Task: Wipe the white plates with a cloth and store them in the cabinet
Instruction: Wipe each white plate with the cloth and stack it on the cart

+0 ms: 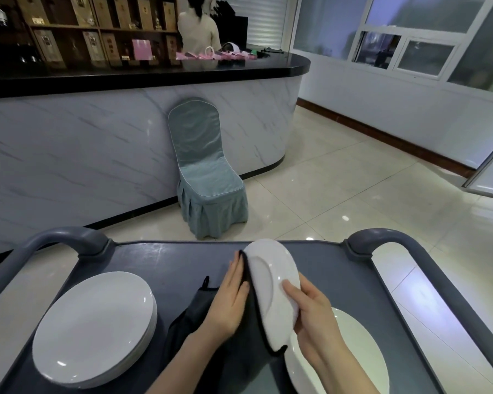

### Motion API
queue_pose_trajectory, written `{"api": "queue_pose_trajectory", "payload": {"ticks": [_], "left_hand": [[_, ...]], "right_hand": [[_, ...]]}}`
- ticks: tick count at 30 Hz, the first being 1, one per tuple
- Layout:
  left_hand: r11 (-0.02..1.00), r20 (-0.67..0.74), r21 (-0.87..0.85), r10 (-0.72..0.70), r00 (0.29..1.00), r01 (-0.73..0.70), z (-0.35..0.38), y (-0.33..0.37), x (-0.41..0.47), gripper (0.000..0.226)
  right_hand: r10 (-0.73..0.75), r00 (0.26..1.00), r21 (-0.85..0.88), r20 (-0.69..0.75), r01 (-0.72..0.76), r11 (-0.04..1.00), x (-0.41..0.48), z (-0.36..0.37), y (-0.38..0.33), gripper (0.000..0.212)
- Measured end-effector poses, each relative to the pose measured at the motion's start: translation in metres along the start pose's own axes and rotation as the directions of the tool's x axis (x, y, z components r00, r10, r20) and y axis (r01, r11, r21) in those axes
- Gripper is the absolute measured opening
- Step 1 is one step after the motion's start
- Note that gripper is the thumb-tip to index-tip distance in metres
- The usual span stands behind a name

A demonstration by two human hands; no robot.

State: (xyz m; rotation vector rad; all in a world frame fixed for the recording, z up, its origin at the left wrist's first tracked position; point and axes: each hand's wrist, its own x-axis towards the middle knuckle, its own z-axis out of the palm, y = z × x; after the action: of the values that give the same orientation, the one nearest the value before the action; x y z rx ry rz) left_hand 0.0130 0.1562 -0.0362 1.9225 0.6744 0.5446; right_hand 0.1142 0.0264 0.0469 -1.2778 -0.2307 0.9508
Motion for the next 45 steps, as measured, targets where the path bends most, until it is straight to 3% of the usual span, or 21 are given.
{"api": "queue_pose_trajectory", "payload": {"ticks": [4, 7, 10, 15, 19, 24, 27, 31, 33, 35, 37, 39, 42, 45], "left_hand": [[1.000, 0.024, -0.008, -0.004, 1.000, 0.004, 0.024, -0.016, -0.040, 0.062], [0.988, 0.058, -0.149, 0.037, 0.998, -0.028, 0.040, 0.003, -0.044, 0.061], [0.980, 0.025, -0.180, 0.087, 0.996, -0.081, 0.039, 0.022, -0.032, 0.056], [0.989, -0.045, -0.145, -0.028, 0.999, 0.022, 0.015, 0.010, -0.024, 0.050], [0.991, -0.001, -0.011, -0.132, 0.991, 0.132, 0.014, -0.001, -0.038, 0.056], [0.985, 0.047, -0.173, 0.002, 0.999, 0.007, 0.037, 0.034, -0.051, 0.054], [0.990, -0.003, -0.143, 0.000, 1.000, -0.001, 0.031, 0.038, -0.042, 0.043], [0.983, 0.007, -0.088, -0.163, 0.987, 0.163, 0.005, 0.018, -0.022, 0.051], [0.982, 0.064, -0.009, -0.187, 0.980, 0.188, -0.013, 0.006, -0.018, 0.053], [0.976, 0.037, 0.080, -0.205, 0.978, 0.202, -0.033, 0.000, -0.017, 0.047], [0.966, -0.080, 0.000, -0.257, 0.963, 0.258, -0.052, 0.001, -0.015, 0.033], [0.934, -0.163, -0.209, -0.324, 0.932, 0.289, -0.068, 0.011, -0.014, 0.023], [0.789, -0.157, -0.566, -0.387, 0.909, 0.238, -0.090, 0.031, -0.017, 0.021], [0.688, -0.175, -0.698, -0.433, 0.884, 0.198, -0.109, 0.040, -0.024, 0.030]], "right_hand": [[-0.056, 0.998, 0.005, -0.030, 0.056, 0.998, 0.007, -0.005, -0.009, 0.023], [-0.061, 0.997, -0.019, -0.036, 0.060, 0.998, 0.007, -0.002, -0.004, 0.024], [-0.025, 1.000, -0.001, -0.001, 0.025, 1.000, 0.002, 0.001, 0.006, 0.025], [-0.035, 0.999, 0.020, 0.015, 0.035, 0.999, 0.001, 0.004, 0.006, 0.024], [-0.093, 0.996, 0.024, -0.002, 0.093, 0.995, 0.007, 0.004, -0.003, 0.024], [-0.065, 0.997, 0.076, -0.042, 0.068, 0.995, 0.008, 0.008, 0.005, 0.022], [-0.046, 0.999, 0.070, -0.028, 0.048, 0.996, 0.004, 0.008, 0.012, 0.024], [-0.090, 0.996, 0.005, -0.007, 0.090, 0.996, 0.000, 0.015, 0.016, 0.026], [-0.133, 0.991, -0.051, 0.006, 0.133, 0.990, -0.001, 0.019, 0.017, 0.026], [-0.190, 0.982, -0.161, 0.011, 0.189, 0.969, -0.001, 0.022, 0.017, 0.027], [-0.247, 0.968, -0.296, 0.045, 0.249, 0.922, -0.001, 0.028, 0.019, 0.031], [-0.297, 0.946, -0.410, 0.131, 0.324, 0.852, -0.004, 0.036, 0.020, 0.035], [-0.355, 0.887, -0.545, 0.295, 0.461, 0.700, -0.004, 0.050, 0.028, 0.035], [-0.355, 0.823, -0.665, 0.444, 0.568, 0.485, -0.004, 0.067, 0.041, 0.049]]}}
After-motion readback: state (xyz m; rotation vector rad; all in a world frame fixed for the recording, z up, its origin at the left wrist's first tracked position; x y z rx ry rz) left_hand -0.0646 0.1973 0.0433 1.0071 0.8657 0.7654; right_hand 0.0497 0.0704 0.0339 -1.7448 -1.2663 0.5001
